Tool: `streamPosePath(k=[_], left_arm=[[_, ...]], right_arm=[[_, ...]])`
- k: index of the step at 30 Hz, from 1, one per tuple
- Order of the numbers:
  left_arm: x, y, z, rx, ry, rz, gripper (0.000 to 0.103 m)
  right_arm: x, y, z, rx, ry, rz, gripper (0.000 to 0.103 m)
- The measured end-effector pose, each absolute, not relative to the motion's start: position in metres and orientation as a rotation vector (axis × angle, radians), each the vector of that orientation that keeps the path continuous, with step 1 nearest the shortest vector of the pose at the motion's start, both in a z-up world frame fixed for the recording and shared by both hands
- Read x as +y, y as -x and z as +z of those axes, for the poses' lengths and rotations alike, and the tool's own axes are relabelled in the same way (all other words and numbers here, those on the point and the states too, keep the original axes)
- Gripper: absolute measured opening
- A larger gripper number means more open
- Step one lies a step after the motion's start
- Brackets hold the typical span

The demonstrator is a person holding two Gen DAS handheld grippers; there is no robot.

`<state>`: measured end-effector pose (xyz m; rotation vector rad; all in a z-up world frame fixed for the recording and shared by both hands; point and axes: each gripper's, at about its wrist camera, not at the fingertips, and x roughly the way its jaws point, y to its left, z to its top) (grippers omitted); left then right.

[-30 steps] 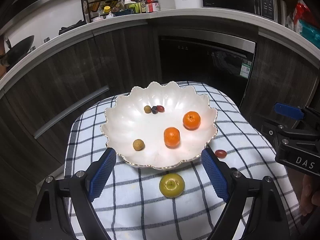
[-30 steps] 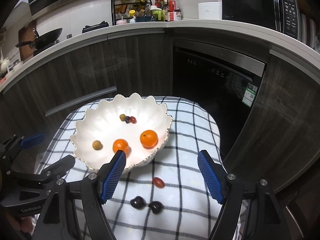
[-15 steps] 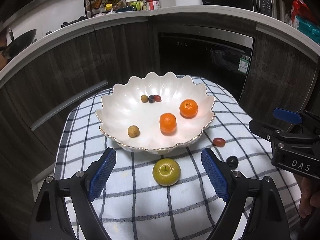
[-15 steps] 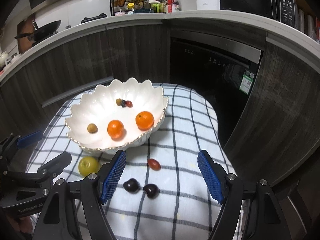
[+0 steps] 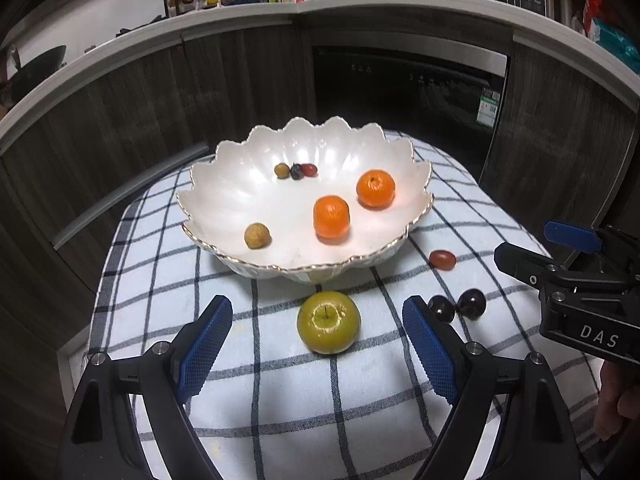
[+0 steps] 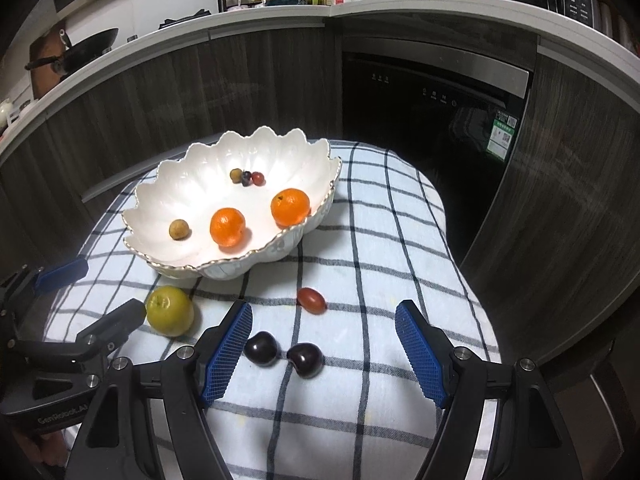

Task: Organize fruits
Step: 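Withdraw both open tools from the bowl back over the cloth, then move the left tool to the green apple while the right tool approaches a dark cherry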

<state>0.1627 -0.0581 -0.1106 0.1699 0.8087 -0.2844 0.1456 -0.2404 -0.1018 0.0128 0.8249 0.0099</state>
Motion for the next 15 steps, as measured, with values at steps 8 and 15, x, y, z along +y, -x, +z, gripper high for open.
streamPosePath(k=[8, 15], left_arm=[[-0.061, -0.164, -0.124, 0.827, -0.18, -0.285, 0.087], [-0.063, -0.167, -0.136, 0.846, -0.189, -0.286, 0.085]], right_arm=[[-0.243, -0.146, -0.122, 0.865, -0.034, 0.008, 0.075], [-0.246, -0.148, -0.135, 0.888, -0.044, 0.004, 0.075]])
